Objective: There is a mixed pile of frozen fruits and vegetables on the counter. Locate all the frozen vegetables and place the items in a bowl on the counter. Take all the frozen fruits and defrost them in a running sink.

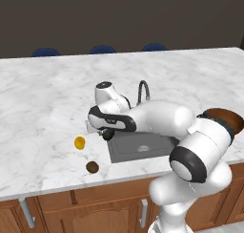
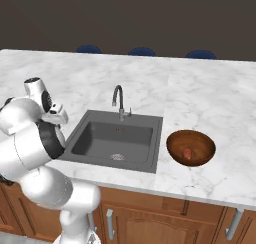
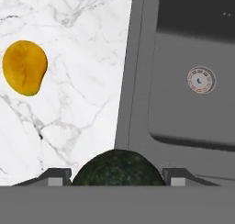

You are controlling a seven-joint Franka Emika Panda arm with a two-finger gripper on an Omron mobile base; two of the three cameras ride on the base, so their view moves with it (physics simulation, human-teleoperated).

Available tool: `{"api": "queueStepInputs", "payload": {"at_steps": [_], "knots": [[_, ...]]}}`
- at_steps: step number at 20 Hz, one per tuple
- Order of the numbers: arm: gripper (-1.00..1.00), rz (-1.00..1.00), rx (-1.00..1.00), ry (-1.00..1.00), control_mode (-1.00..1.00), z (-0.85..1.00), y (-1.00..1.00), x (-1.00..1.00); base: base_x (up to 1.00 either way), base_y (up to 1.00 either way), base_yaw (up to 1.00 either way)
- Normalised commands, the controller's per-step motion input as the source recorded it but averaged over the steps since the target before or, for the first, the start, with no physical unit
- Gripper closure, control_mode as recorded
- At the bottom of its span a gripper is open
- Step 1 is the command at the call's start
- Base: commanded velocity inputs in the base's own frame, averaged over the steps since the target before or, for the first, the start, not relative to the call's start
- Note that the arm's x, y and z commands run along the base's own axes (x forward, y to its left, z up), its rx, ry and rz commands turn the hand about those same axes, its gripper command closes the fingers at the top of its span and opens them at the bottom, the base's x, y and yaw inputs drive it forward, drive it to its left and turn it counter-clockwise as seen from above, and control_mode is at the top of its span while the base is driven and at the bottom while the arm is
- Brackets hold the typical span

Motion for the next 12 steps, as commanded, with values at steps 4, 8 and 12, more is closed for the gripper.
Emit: {"api": "queueStepInputs", "payload": {"at_steps": [4,8,12], "knots": [[1.0,-0.22,-0.03,0.04,-1.0,0.01,-0.8,0.0,0.0,0.0,0.0],[1.0,-0.15,-0.01,0.03,-1.0,0.12,-0.93,0.0,0.0,0.0,0.0],[1.0,-0.08,-0.01,0.01,-1.0,0.17,-0.98,0.0,0.0,0.0,0.0]]}}
